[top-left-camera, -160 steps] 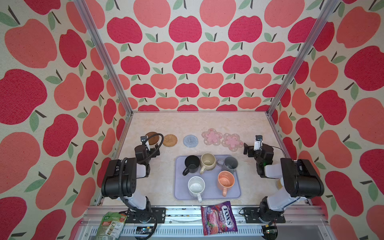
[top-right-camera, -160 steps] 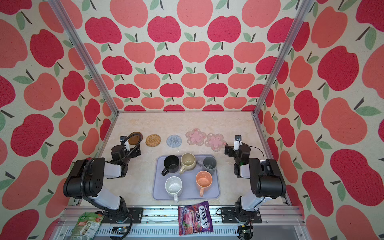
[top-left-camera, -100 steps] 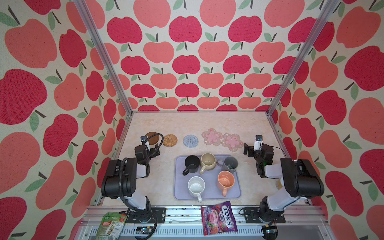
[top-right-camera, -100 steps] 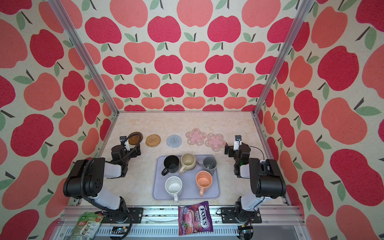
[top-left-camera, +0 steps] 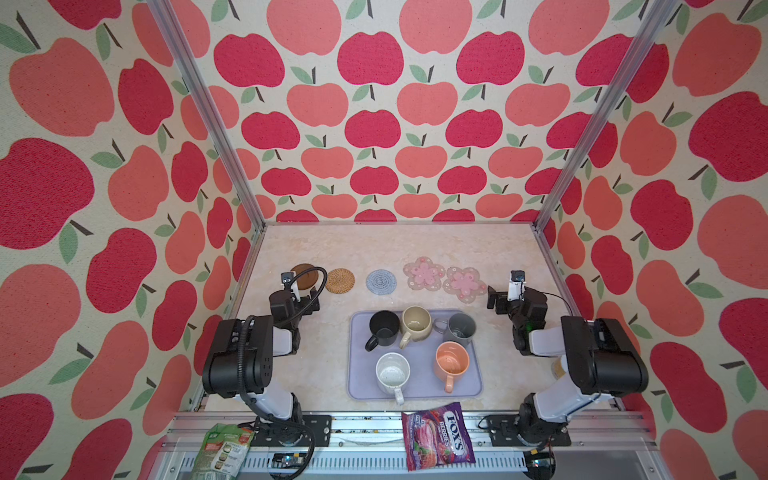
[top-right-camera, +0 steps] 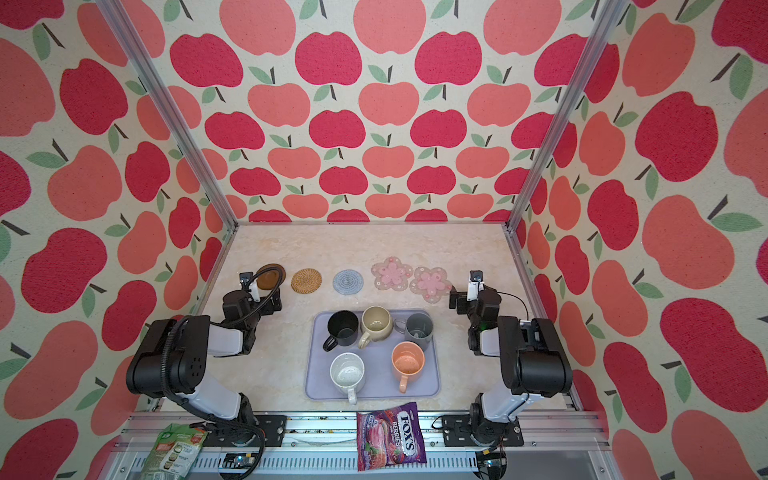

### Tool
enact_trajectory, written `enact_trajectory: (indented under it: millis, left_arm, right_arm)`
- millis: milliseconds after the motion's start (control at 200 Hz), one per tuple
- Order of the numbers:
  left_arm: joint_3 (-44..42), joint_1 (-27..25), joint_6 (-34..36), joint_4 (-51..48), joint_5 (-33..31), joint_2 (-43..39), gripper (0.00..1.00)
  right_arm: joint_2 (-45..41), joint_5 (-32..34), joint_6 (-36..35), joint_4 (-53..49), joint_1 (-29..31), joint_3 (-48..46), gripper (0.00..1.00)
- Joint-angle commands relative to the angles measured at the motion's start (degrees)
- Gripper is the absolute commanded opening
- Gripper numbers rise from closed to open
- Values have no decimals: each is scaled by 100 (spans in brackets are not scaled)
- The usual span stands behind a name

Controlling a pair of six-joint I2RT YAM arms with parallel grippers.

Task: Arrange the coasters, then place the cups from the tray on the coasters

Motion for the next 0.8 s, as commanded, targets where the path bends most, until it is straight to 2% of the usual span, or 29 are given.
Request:
enact_trajectory:
  millis: [0, 610, 795]
  left_arm:
    - [109, 32, 52, 51, 54, -65, 99]
    - [79, 75, 61, 103, 204, -72, 99]
    - [93, -38, -40, -7, -493, -241, 99]
  right_arm:
    - [-105, -45, 4, 0, 25, 69, 99]
    - [-114, -53, 15, 20, 28, 49, 99]
    - [-122, -13, 32, 92, 28, 14, 99]
